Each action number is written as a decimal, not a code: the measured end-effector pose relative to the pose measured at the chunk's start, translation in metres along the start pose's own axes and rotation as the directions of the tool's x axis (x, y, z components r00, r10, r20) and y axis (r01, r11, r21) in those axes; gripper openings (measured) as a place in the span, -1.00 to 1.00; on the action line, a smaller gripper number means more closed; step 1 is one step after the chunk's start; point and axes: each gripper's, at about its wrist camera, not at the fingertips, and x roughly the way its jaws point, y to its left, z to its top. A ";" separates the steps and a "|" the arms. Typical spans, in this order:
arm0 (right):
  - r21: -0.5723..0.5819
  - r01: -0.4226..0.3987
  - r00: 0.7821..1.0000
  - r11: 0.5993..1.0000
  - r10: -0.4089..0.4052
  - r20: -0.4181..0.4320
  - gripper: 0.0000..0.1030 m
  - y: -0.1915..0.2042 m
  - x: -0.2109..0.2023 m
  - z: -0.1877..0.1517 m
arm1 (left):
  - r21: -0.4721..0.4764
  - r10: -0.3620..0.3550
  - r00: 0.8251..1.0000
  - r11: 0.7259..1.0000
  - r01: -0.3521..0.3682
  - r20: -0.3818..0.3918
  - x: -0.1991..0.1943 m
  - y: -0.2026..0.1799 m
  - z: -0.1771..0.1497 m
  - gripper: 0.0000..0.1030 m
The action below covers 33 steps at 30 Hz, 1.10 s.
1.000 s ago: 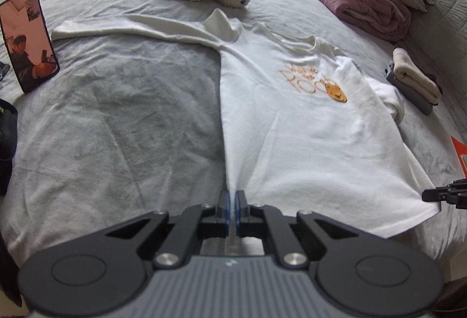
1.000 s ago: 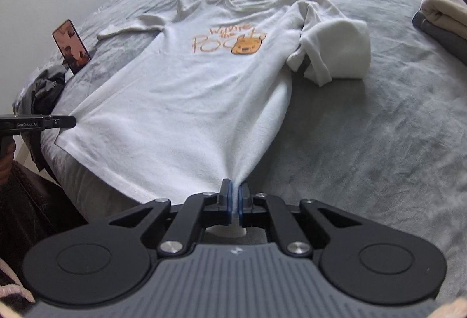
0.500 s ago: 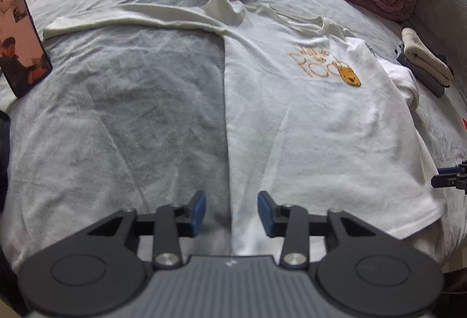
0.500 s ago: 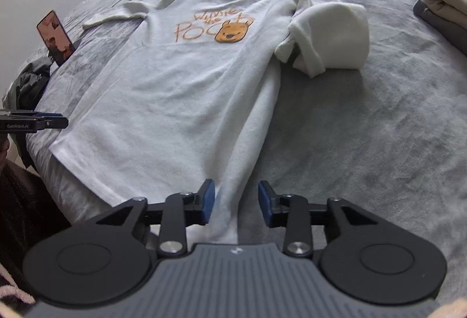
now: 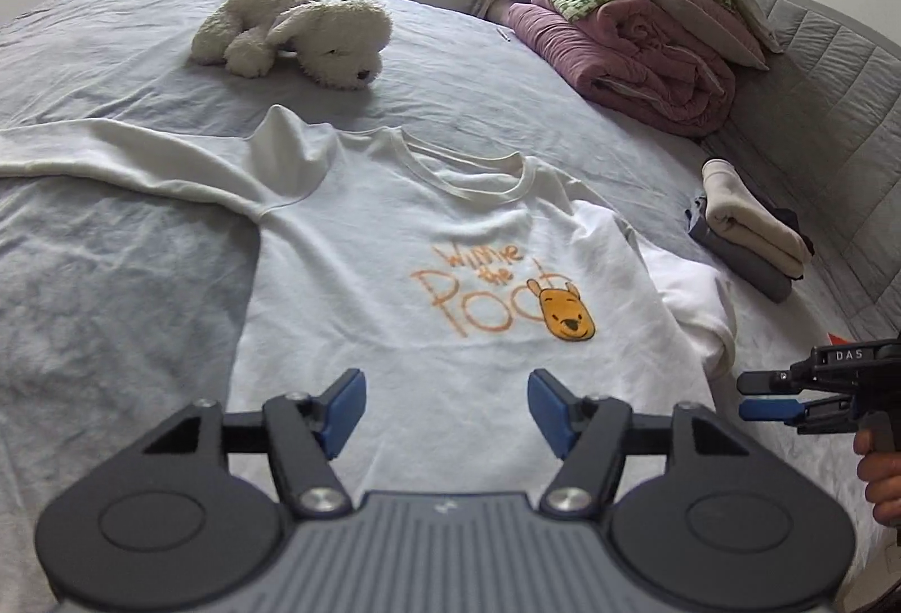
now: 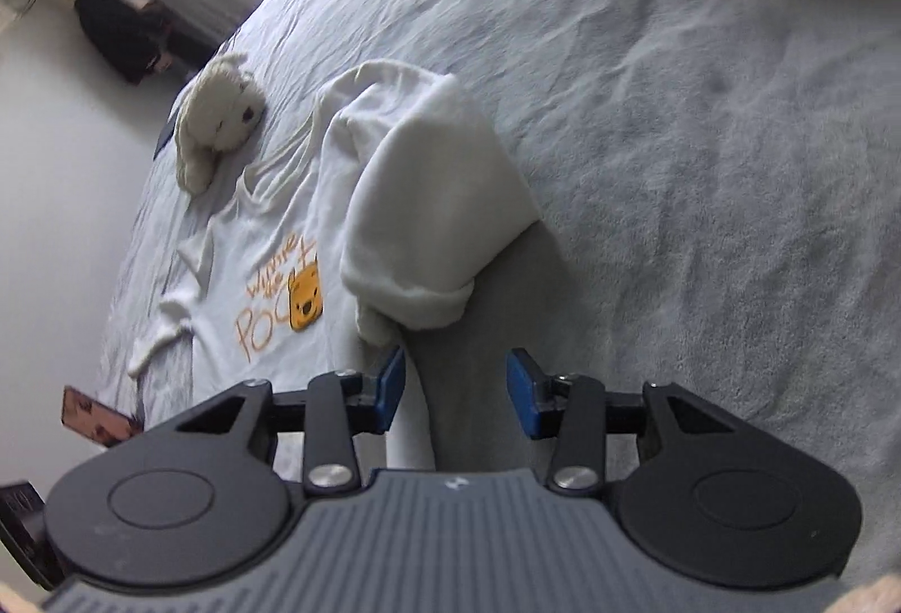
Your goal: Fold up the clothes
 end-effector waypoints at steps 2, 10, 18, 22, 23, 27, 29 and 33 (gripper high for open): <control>0.060 -0.020 1.000 0.998 0.019 0.022 -0.11 -0.002 0.003 0.005 | 0.012 -0.001 1.000 1.000 0.001 0.003 0.013 -0.003 -0.002 0.27; 0.129 -0.054 0.995 0.990 0.043 0.092 0.13 0.008 0.017 0.014 | 0.010 0.022 0.998 1.000 -0.022 0.062 0.039 0.002 -0.008 0.54; 0.126 -0.073 0.979 0.989 0.047 0.199 -0.13 0.022 0.039 0.013 | 0.050 0.059 0.996 0.997 -0.062 0.072 0.049 -0.001 -0.014 0.60; -0.034 0.031 0.955 0.999 -0.019 0.296 -0.53 0.051 0.035 0.013 | 0.009 0.059 0.997 0.998 -0.060 0.044 0.050 0.001 -0.007 0.61; -0.086 0.062 0.948 0.994 -0.032 0.316 -0.55 0.060 0.033 0.014 | -0.012 0.056 0.998 0.998 -0.056 0.035 0.049 0.003 -0.004 0.60; -0.202 0.112 0.939 0.973 -0.037 0.343 -0.58 0.090 0.026 0.018 | -0.073 0.044 0.999 0.996 -0.043 0.018 0.045 0.008 0.004 0.60; -0.257 0.138 0.936 0.957 -0.040 0.351 -0.58 0.109 0.027 0.021 | -0.080 0.051 0.999 0.996 -0.049 0.016 0.044 0.009 0.007 0.60; -0.385 0.168 0.942 0.907 -0.033 0.333 -0.77 0.151 0.043 0.028 | -0.097 0.067 0.998 0.993 -0.065 0.019 0.039 0.011 0.012 0.60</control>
